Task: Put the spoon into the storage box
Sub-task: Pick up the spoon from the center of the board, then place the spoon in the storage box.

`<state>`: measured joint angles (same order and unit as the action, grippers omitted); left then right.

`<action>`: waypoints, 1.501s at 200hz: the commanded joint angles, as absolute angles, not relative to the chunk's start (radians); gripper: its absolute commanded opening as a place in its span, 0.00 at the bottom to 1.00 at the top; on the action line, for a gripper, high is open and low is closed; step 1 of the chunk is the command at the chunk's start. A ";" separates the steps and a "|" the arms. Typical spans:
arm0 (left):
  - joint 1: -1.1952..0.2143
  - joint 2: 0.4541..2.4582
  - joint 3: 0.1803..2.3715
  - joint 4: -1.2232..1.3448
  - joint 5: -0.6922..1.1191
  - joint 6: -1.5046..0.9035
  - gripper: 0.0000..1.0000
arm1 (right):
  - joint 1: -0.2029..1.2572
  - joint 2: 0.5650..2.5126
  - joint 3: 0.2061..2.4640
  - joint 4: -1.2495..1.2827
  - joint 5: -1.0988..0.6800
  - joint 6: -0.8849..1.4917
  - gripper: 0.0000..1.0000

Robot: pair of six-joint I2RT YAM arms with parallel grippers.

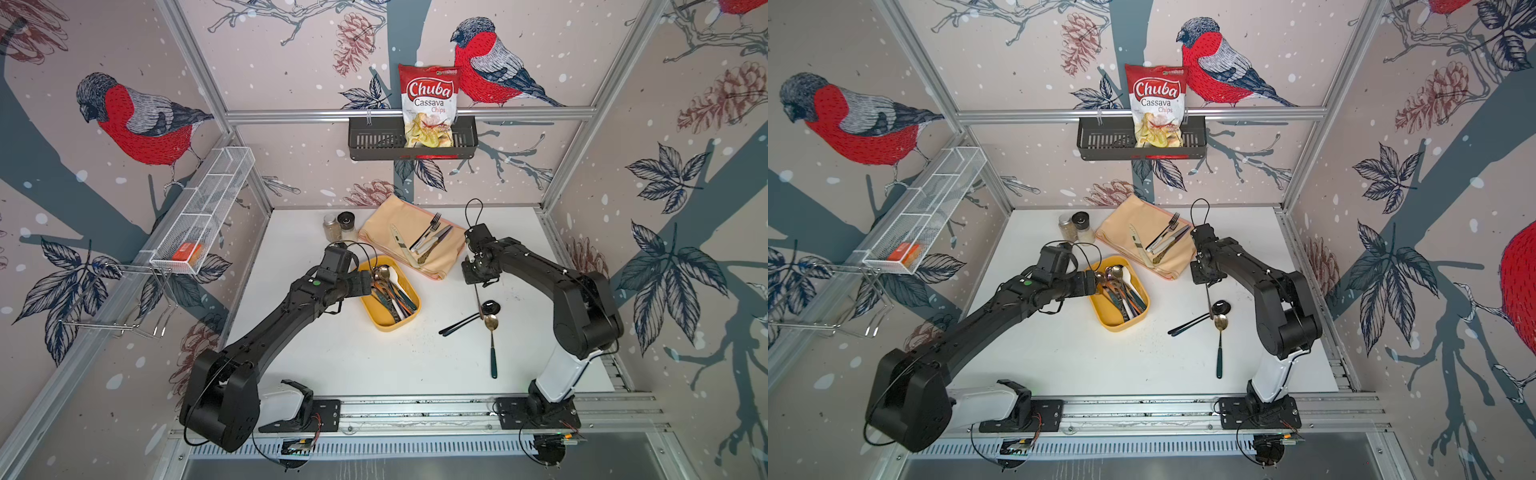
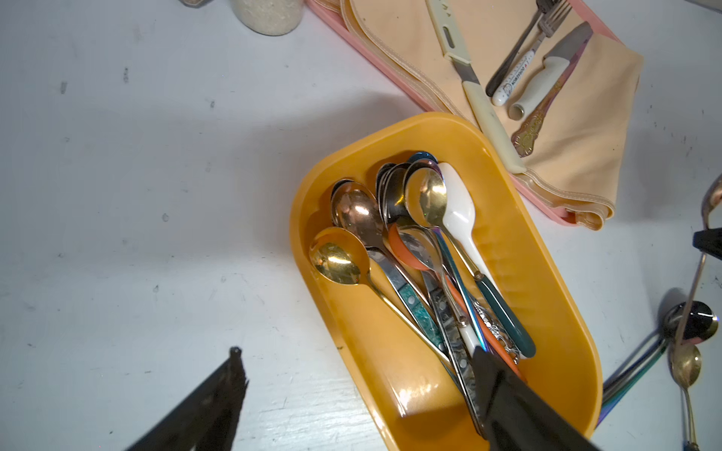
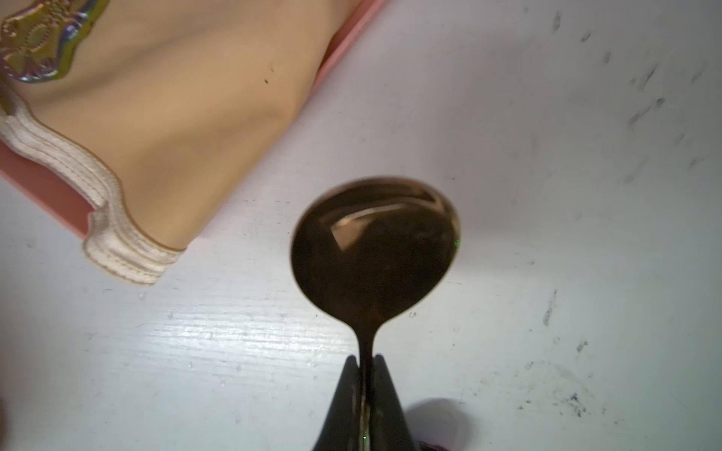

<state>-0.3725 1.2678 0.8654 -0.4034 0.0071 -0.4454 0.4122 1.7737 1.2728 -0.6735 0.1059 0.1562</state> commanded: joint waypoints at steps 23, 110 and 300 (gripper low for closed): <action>-0.271 1.213 0.783 -0.356 0.104 -0.495 0.92 | 0.496 1.780 1.410 -0.769 0.124 0.189 0.09; -0.075 1.157 0.561 -0.218 0.323 -0.607 0.93 | 0.726 2.041 1.889 -0.884 0.083 0.204 0.09; -0.037 1.153 0.510 -0.213 0.347 -0.608 0.93 | 0.887 2.309 2.096 -0.959 -0.023 0.236 0.09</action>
<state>-0.0406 1.1511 0.5121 -0.2291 0.3370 -0.6048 0.8806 2.3062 2.1227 -0.9573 -0.0063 0.2150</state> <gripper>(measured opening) 0.926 0.089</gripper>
